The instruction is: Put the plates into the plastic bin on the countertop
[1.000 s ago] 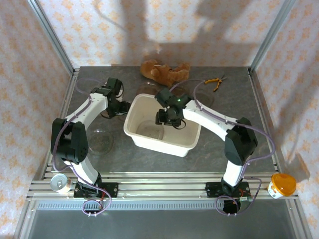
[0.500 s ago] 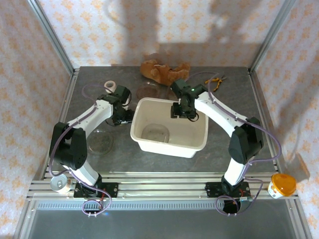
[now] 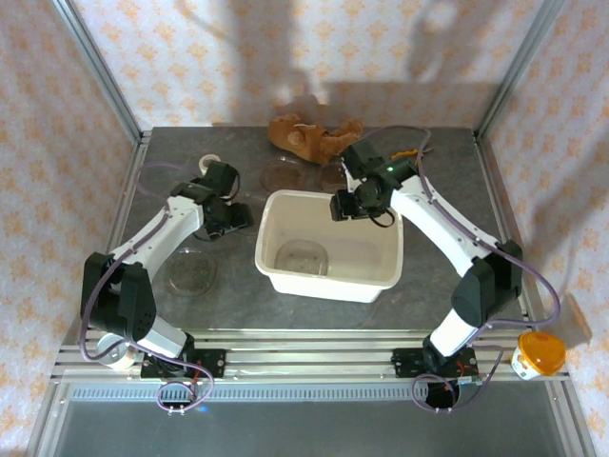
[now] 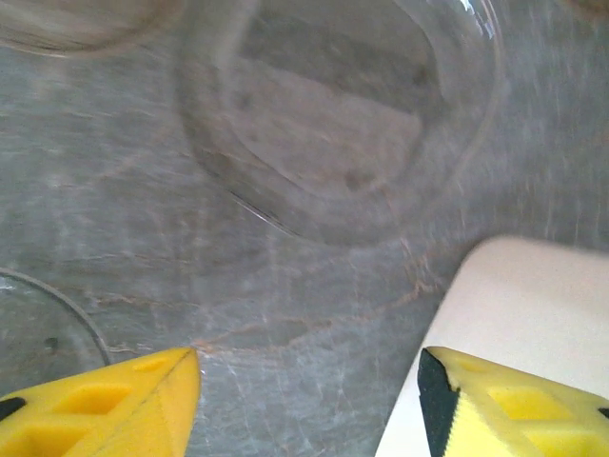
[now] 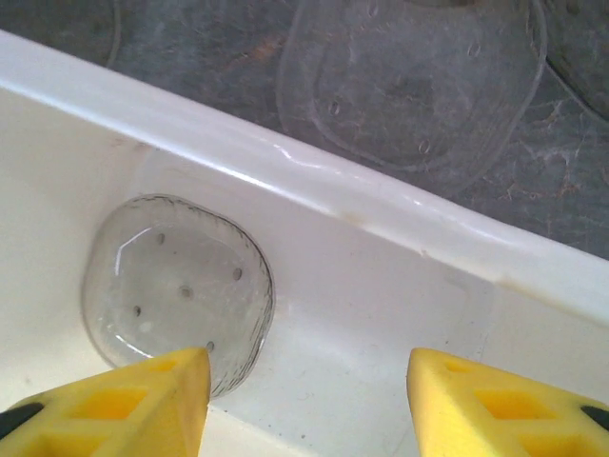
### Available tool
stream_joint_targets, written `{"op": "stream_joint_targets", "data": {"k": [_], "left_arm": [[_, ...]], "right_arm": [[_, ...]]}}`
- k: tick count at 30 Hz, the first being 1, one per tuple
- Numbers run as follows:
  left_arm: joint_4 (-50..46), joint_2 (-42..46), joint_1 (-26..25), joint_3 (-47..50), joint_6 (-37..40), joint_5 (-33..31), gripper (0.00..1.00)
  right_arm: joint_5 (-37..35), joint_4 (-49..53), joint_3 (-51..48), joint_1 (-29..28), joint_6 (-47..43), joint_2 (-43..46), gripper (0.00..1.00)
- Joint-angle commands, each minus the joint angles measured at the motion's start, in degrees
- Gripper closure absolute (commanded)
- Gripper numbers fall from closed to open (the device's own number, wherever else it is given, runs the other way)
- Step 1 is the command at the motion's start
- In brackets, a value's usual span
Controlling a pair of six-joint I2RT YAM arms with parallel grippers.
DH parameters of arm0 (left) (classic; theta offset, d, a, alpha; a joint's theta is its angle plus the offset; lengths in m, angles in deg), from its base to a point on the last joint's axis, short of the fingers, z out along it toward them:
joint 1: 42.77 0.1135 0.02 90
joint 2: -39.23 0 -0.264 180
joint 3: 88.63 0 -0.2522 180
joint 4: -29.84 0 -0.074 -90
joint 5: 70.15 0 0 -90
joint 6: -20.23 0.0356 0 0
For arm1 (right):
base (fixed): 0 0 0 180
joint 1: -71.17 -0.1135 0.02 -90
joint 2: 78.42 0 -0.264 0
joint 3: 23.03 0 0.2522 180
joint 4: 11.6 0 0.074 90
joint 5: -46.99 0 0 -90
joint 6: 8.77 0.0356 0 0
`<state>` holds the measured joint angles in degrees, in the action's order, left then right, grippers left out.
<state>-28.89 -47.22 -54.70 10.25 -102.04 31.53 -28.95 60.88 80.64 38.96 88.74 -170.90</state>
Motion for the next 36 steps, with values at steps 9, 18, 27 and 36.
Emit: {"op": "stream_joint_targets", "data": {"k": [9, 18, 27, 36], "left_arm": [[13.1, -6.1, 4.0, 2.2, -26.0, 6.3, 0.36], [20.0, -7.4, 4.0, 8.9, -37.2, 1.4, 0.38], [23.1, -12.5, 4.1, 9.0, -38.0, 1.5, 0.41], [23.8, -15.9, 4.0, 8.7, -36.7, 2.0, 0.52]], "right_arm": [[-0.3, -1.9, 0.7, -0.1, -0.1, 5.1, 0.44], [-2.9, -3.2, -2.4, 0.0, 2.0, 8.1, 0.44], [-4.2, -3.6, -2.8, 0.0, 2.4, 7.8, 0.44], [-5.6, -4.1, -2.6, -0.1, 2.6, 7.5, 0.44]]}}
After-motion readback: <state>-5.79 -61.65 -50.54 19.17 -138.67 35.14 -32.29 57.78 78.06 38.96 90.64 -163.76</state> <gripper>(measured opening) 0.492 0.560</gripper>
